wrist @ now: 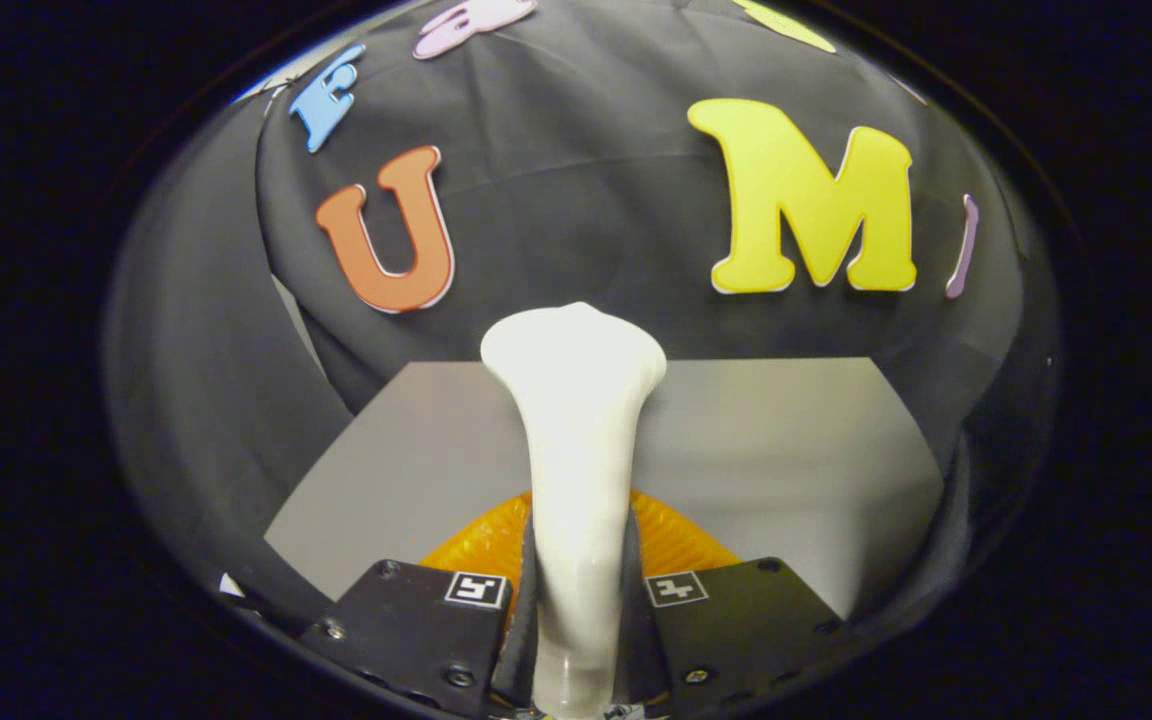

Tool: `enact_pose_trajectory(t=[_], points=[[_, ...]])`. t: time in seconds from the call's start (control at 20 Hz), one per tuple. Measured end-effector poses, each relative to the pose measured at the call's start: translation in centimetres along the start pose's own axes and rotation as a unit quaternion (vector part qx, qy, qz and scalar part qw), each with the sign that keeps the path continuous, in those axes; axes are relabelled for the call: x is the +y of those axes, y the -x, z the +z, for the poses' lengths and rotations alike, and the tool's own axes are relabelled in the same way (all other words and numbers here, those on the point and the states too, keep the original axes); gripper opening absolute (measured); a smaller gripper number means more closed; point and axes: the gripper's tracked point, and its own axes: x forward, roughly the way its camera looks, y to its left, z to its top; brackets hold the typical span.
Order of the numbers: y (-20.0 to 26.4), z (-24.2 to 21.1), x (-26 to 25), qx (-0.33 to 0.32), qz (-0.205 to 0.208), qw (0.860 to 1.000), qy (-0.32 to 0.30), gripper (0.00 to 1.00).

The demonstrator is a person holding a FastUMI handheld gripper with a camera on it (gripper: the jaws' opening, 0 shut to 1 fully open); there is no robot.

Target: Iron the clothes twice with a garment steamer, once on the left side and once on the right side.

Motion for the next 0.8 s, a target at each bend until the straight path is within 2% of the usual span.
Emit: enact_pose_trajectory(t=[0.4,0.55,0.8], points=[[14.0,2.3,-1.1,-0.117,0.062,0.991,-0.030,0.37],[21.4,2.3,-2.2,-0.155,0.069,0.985,-0.033,0.37],[31.5,2.1,-5.6,-0.209,0.059,0.975,-0.046,0.37]])
